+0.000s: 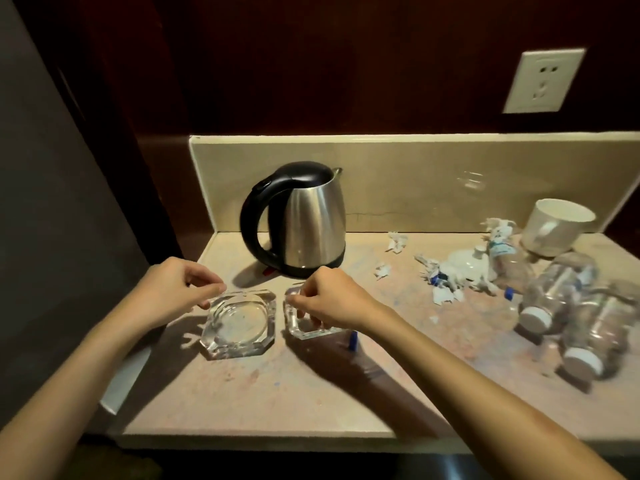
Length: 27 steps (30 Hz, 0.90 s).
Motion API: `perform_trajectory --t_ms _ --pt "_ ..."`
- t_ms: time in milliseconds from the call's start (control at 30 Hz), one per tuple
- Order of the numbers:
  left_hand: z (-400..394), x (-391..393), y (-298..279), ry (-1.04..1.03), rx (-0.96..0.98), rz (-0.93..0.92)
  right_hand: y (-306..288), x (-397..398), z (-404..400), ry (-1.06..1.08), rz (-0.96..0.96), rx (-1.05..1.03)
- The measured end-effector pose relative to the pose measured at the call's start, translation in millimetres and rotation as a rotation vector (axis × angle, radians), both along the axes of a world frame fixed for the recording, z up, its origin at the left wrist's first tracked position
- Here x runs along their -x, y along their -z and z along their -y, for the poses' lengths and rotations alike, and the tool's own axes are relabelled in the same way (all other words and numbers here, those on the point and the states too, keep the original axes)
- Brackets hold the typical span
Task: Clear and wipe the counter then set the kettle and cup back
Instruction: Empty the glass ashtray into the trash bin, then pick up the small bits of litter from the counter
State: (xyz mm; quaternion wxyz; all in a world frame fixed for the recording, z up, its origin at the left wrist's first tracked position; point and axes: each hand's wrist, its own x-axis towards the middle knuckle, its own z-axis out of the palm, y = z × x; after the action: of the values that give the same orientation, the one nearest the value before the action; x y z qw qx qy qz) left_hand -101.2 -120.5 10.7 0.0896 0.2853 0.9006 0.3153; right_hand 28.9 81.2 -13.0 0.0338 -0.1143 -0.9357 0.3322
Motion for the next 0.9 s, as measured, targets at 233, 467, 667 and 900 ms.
perform_trajectory --t_ms 233,467,667,900 --pt "-87 -48 -22 0.274 -0.059 0.077 -21 -60 -50 0.075 -0.037 0.044" --pt "-178 -88 -17 0.412 -0.063 0.128 -22 -115 -118 0.143 0.005 0.044" --pt "-263 -127 -13 0.454 -0.07 0.164 -30 -157 -191 0.166 0.029 0.007" --pt "-360 -157 -5 0.418 -0.079 0.18 -28 -196 -256 0.23 -0.02 0.092"
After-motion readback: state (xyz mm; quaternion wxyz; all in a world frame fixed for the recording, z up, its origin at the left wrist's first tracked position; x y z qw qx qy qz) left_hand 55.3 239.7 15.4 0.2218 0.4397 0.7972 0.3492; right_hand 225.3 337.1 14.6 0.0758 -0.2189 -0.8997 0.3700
